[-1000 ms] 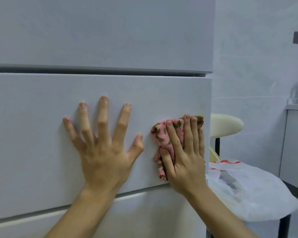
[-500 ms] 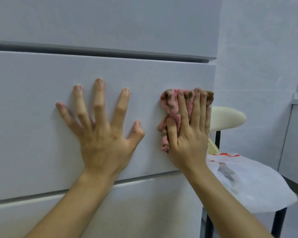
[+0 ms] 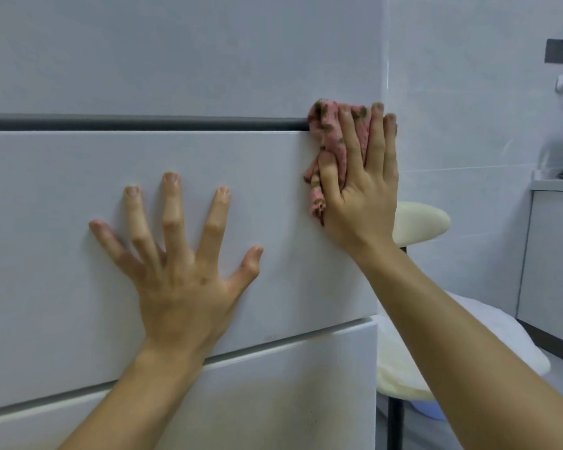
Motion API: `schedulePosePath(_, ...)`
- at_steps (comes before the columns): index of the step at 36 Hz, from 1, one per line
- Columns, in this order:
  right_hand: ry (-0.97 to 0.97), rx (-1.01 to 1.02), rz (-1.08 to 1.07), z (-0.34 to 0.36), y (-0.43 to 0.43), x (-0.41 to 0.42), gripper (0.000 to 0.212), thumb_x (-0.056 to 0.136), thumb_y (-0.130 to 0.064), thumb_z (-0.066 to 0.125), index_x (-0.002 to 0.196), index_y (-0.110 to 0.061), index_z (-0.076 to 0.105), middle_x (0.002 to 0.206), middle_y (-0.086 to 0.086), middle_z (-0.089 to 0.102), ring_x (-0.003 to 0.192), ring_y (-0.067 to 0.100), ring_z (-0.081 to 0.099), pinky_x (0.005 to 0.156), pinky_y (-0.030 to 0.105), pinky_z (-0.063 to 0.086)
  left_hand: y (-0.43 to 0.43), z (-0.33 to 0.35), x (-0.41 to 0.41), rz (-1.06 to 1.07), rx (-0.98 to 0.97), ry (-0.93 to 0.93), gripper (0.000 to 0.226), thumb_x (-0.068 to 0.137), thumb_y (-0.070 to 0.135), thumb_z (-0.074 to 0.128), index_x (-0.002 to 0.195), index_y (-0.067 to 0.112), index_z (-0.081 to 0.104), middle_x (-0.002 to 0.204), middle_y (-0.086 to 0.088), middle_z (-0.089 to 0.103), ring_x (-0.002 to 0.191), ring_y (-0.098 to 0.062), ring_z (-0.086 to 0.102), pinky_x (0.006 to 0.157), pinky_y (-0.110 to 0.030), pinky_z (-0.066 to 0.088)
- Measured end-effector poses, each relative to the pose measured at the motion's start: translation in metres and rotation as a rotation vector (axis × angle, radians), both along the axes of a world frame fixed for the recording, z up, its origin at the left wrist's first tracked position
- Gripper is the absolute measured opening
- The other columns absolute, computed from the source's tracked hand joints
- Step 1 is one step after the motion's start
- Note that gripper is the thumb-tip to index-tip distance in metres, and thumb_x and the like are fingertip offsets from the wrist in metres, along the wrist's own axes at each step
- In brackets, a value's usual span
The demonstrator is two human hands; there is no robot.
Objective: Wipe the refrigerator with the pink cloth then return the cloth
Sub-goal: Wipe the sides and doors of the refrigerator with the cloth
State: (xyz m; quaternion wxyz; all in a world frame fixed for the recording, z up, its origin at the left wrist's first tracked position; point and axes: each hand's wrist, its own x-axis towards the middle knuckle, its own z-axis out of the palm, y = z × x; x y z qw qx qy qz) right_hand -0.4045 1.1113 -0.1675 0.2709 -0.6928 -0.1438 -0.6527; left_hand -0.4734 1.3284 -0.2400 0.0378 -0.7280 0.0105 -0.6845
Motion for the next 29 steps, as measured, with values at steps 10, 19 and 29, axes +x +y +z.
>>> schedulePosePath(10,0.106,0.142,0.118,-0.066,-0.002,-0.009,0.064,0.109,-0.046,0.026,0.168,-0.020,0.023,0.177,0.006,0.009,0.158,-0.004,-0.001,0.117,0.003,0.009,0.000,-0.001,0.003,0.005,0.005,-0.034,0.074,0.099,0.067,0.056,0.159,0.024,0.047,0.164,-0.027,0.036,0.150,-0.059,0.027,0.114,-0.084,0.013)
schedulePosePath(19,0.200,0.297,0.120,-0.126,0.010,-0.014,0.066,0.105,-0.054,0.028,0.167,-0.035,0.012,0.174,0.000,0.018,0.155,0.023,0.031,0.107,0.057,0.051,0.001,-0.004,0.004,0.028,0.015,-0.014,0.076,0.100,0.068,0.054,0.161,0.024,0.042,0.166,-0.026,0.032,0.151,-0.057,0.025,0.115,-0.084,0.012)
schedulePosePath(29,0.183,0.330,0.106,0.010,0.009,-0.009,0.071,0.106,-0.057,0.026,0.169,-0.030,0.009,0.167,0.004,0.030,0.144,0.027,0.042,0.101,0.048,0.046,-0.001,-0.004,0.005,0.027,0.018,-0.025,0.076,0.101,0.064,0.054,0.161,0.020,0.041,0.165,-0.029,0.033,0.149,-0.059,0.027,0.114,-0.085,0.012)
